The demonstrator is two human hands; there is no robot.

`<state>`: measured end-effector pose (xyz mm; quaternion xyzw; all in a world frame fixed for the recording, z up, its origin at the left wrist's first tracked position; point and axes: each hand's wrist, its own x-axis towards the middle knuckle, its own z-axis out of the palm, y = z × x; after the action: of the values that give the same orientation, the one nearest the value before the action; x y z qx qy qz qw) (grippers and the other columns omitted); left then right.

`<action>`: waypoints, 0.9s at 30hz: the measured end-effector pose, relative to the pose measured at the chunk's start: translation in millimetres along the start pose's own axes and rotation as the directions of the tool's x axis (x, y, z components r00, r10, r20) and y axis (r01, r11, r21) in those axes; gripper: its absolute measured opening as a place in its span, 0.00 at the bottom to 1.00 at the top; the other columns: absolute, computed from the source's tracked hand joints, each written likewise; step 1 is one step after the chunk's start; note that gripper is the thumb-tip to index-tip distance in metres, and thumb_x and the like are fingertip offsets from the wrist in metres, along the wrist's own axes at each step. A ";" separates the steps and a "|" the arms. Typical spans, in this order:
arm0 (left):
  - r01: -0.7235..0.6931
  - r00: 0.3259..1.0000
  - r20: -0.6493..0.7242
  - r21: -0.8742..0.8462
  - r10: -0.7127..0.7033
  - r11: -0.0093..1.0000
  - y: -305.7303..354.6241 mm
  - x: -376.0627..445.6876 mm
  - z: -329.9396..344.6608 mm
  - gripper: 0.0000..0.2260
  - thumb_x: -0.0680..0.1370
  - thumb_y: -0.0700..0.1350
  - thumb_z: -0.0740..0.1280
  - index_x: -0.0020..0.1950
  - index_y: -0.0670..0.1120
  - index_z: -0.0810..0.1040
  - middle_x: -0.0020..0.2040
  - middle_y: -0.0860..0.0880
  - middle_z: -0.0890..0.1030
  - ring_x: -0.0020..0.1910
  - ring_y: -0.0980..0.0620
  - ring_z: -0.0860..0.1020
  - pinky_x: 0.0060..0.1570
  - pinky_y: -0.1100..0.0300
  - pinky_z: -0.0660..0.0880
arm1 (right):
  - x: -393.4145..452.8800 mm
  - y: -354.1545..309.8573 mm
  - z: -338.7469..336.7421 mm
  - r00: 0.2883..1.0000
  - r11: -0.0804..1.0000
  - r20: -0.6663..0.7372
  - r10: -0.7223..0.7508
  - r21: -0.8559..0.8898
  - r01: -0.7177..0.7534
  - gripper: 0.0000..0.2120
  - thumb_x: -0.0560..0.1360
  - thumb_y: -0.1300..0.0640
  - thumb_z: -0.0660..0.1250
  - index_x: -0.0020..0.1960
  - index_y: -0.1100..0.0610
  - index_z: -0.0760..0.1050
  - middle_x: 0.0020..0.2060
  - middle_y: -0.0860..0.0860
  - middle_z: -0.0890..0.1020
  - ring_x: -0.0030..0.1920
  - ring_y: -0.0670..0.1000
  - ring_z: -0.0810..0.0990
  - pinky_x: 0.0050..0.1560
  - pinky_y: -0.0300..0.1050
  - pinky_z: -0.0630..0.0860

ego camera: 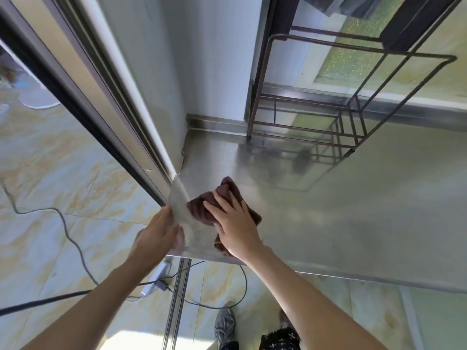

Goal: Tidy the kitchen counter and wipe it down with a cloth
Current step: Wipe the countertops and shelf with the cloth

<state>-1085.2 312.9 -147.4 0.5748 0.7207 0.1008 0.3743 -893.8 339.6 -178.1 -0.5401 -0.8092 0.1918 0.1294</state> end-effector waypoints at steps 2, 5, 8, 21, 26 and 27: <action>0.012 1.000 -0.002 0.075 -0.012 0.997 8.1 -1.1 -0.3 0.28 0.74 0.62 0.54 0.70 0.50 0.61 0.69 0.48 0.69 0.62 0.45 0.73 0.63 0.45 0.68 | -20.9 29.6 -14.9 0.991 0.992 -0.055 0.120 -0.021 -0.121 0.23 0.76 0.60 0.60 0.70 0.49 0.66 0.74 0.50 0.63 0.73 0.59 0.60 0.70 0.62 0.59; 0.054 0.998 0.030 0.241 -0.063 0.969 18.7 -3.3 4.9 0.41 0.71 0.68 0.59 0.74 0.45 0.51 0.77 0.45 0.55 0.70 0.43 0.65 0.68 0.41 0.60 | -45.2 60.9 -34.1 0.898 0.911 -0.162 0.409 0.017 -0.412 0.23 0.76 0.61 0.61 0.70 0.51 0.66 0.73 0.52 0.63 0.73 0.60 0.59 0.68 0.65 0.62; -0.005 0.990 0.132 0.334 -0.042 0.942 14.1 -10.8 10.3 0.57 0.61 0.73 0.64 0.74 0.44 0.37 0.77 0.44 0.40 0.75 0.41 0.54 0.71 0.41 0.53 | -51.9 32.2 -21.2 0.849 0.868 -0.198 0.491 0.032 -0.495 0.26 0.72 0.63 0.65 0.69 0.52 0.67 0.72 0.54 0.66 0.72 0.63 0.61 0.67 0.67 0.62; -0.016 0.997 0.077 0.391 -0.015 0.920 19.9 -15.1 28.7 0.63 0.57 0.71 0.69 0.73 0.42 0.33 0.76 0.42 0.36 0.76 0.41 0.41 0.73 0.38 0.44 | -128.7 65.6 -34.7 0.820 0.850 -0.235 0.522 0.062 -0.524 0.24 0.74 0.64 0.64 0.69 0.52 0.68 0.73 0.53 0.64 0.73 0.61 0.59 0.69 0.66 0.61; -0.145 0.988 0.118 0.463 0.101 0.875 28.4 -24.5 41.2 0.59 0.62 0.63 0.72 0.73 0.45 0.32 0.76 0.43 0.34 0.76 0.43 0.39 0.72 0.39 0.42 | -116.1 6.7 -1.7 0.714 0.788 -0.354 0.604 0.135 -0.600 0.28 0.68 0.68 0.69 0.67 0.54 0.71 0.70 0.56 0.69 0.71 0.65 0.63 0.67 0.69 0.59; -0.148 0.987 0.126 0.486 0.099 0.862 28.3 -26.5 42.2 0.59 0.63 0.62 0.73 0.73 0.45 0.32 0.75 0.43 0.34 0.76 0.43 0.39 0.72 0.39 0.42 | -110.6 -13.4 8.6 0.780 0.845 -0.337 0.527 0.111 -0.523 0.29 0.67 0.67 0.70 0.67 0.53 0.71 0.70 0.55 0.69 0.71 0.64 0.64 0.67 0.68 0.58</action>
<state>-1034.7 286.0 -149.4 0.7004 0.6653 -0.0906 0.2423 -866.0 231.4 -180.0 -0.7685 -0.5886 0.1242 0.2179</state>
